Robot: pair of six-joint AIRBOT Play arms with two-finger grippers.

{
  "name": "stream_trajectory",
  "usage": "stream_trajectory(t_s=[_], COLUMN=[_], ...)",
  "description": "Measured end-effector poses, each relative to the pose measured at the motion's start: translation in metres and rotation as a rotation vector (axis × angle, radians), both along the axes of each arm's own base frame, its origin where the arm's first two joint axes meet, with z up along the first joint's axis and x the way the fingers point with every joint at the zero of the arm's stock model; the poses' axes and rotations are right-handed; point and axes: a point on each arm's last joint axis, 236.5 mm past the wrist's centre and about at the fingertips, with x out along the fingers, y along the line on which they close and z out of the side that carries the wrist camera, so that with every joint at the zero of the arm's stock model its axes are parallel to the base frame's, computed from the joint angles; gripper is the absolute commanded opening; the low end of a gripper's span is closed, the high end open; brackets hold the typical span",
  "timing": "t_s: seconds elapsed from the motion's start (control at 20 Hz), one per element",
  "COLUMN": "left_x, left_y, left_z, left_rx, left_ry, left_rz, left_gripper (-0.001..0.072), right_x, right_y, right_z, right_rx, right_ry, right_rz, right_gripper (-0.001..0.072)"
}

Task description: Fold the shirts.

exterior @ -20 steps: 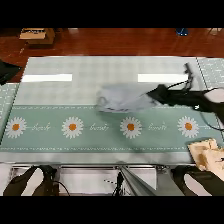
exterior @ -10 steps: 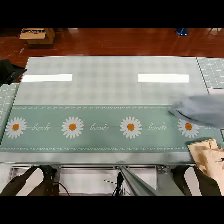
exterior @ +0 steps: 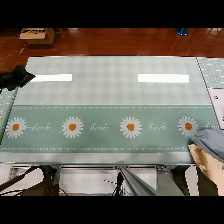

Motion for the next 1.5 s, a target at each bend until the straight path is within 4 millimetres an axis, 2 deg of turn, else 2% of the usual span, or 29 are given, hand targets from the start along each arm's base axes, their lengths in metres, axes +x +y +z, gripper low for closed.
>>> stream_trajectory(t_s=[0.1,0.25,0.3,0.35,0.4,0.45,0.55,0.65,0.75,0.85,0.9,0.95,1.0,1.05,1.15,1.2,1.25,1.35,1.4,1.45,1.5], left_x=[0.006,0.015,0.018,0.020,0.022,0.024,0.028,0.030,0.032,0.036,0.039,0.041,0.043,0.044,0.040,0.036,0.030,0.018,0.010,0.002,-0.005], left_y=[0.006,0.018,0.021,0.024,0.027,0.028,0.031,0.032,0.027,0.018,0.011,0.003,-0.009,-0.026,-0.072,-0.095,-0.119,-0.154,-0.169,-0.180,-0.187], left_z=[-0.010,-0.013,-0.013,-0.011,-0.009,-0.007,-0.002,0.004,0.013,0.030,0.042,0.055,0.071,0.090,0.132,0.150,0.162,0.158,0.148,0.135,0.122], left_rx=[0.015,0.048,0.059,0.071,0.080,0.087,0.100,0.106,0.089,0.041,0.013,-0.013,-0.038,-0.061,-0.097,-0.095,-0.077,0.007,0.064,0.126,0.186], left_ry=[0.002,-0.022,-0.031,-0.041,-0.052,-0.060,-0.076,-0.089,-0.102,-0.134,-0.153,-0.179,-0.214,-0.258,-0.357,-0.394,-0.408,-0.343,-0.279,-0.210,-0.146], left_rz=[0.009,0.035,0.040,0.045,0.048,0.050,0.053,0.053,0.038,0.025,0.011,-0.010,-0.050,-0.111,-0.272,-0.345,-0.421,-0.519,-0.554,-0.577,-0.594], left_gripper=[0.0025,0.0025,0.0025,0.0025,0.0025,0.0026,0.0025,0.0026,0.0026,0.0026,0.0033,0.0214,0.0577,0.0642,0.0624,0.0624,0.0624,0.0626,0.0627,0.0638,0.0720], right_x=[-0.017,-0.042,-0.050,-0.055,-0.059,-0.064,-0.068,-0.071,-0.061,-0.029,-0.002,0.027,0.064,0.102,0.186,0.226,0.256,0.294,0.304,0.312,0.317], right_y=[-0.003,-0.004,-0.004,-0.003,-0.002,-0.001,-0.004,-0.013,-0.026,-0.044,-0.051,-0.055,-0.055,-0.051,-0.022,0.000,0.022,0.065,0.086,0.105,0.123], right_z=[0.006,0.012,0.010,0.007,0.002,-0.002,-0.008,-0.005,0.000,0.005,0.006,0.007,0.007,0.009,0.018,0.029,0.037,0.041,0.034,0.025,0.015], right_rx=[-0.034,-0.086,-0.095,-0.096,-0.091,-0.089,-0.090,-0.125,-0.158,-0.174,-0.164,-0.148,-0.113,-0.073,0.057,0.132,0.199,0.295,0.332,0.349,0.358], right_ry=[0.048,0.120,0.145,0.167,0.189,0.215,0.245,0.273,0.259,0.167,0.084,-0.006,-0.124,-0.251,-0.541,-0.684,-0.779,-0.837,-0.811,-0.760,-0.707], right_rz=[-0.044,-0.101,-0.116,-0.124,-0.128,-0.134,-0.124,-0.117,-0.094,-0.033,0.023,0.076,0.140,0.204,0.335,0.407,0.474,0.608,0.676,0.752,0.823], right_gripper=[0.0030,0.0031,0.0060,0.0216,0.0430,0.0503,0.0502,0.0498,0.0498,0.0498,0.0496,0.0488,0.0487,0.0481,0.0481,0.0481,0.0481,0.0485,0.0563,0.0607,0.0607])
